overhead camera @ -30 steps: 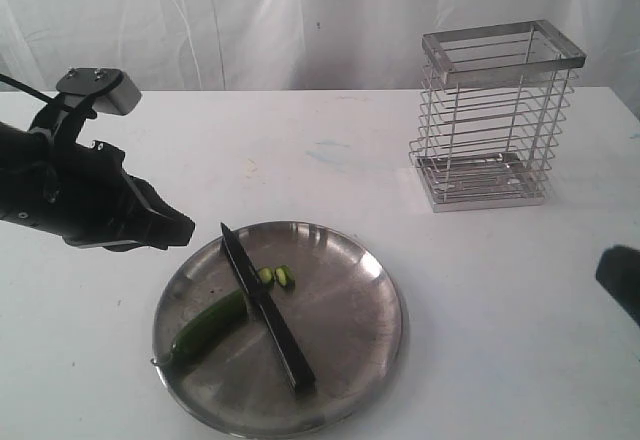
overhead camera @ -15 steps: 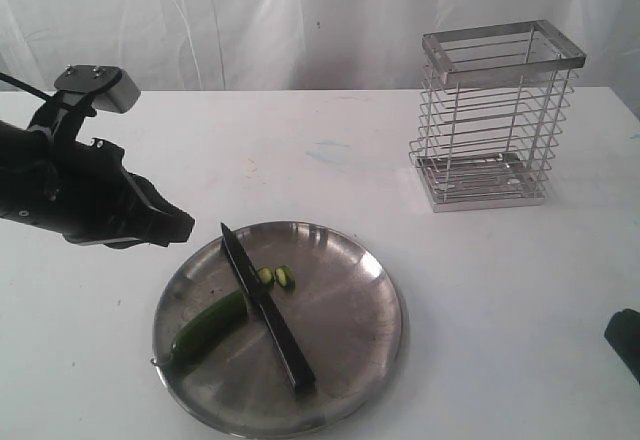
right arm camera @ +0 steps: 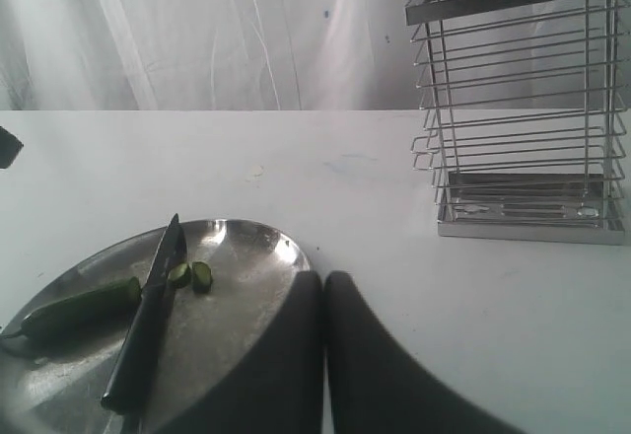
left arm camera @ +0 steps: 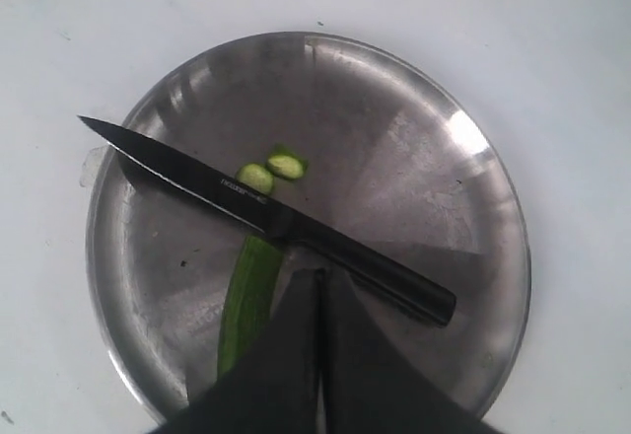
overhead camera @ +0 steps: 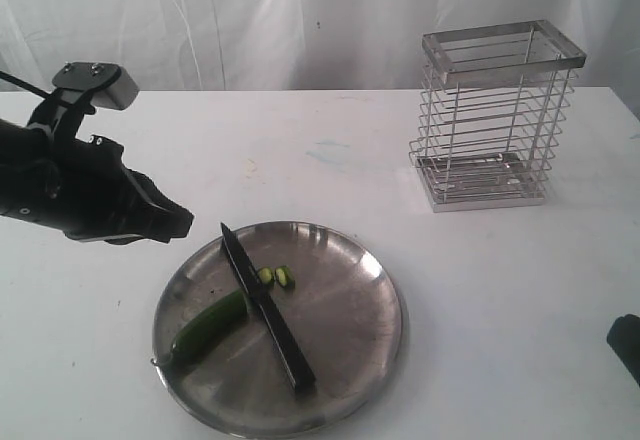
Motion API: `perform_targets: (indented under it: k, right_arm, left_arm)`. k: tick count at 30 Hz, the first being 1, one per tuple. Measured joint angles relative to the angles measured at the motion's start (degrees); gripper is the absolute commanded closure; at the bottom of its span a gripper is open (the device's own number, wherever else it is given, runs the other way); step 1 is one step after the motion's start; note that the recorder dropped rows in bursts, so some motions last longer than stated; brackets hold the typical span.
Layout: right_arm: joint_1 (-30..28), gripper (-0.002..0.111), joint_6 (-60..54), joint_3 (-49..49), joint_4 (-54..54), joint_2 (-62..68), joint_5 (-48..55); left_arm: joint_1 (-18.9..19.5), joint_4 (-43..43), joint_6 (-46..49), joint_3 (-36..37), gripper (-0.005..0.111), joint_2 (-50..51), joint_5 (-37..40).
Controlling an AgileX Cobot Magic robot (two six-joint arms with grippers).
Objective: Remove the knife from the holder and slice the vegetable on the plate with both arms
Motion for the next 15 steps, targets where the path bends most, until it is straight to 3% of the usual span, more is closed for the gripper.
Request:
perform_targets:
  k: [15]
  right_arm:
    - [0.00,0.108,0.00,0.00,0.00,0.00,0.00]
  left_arm:
    - [0.00,0.00,0.00,0.00,0.107,0.00,-1.49]
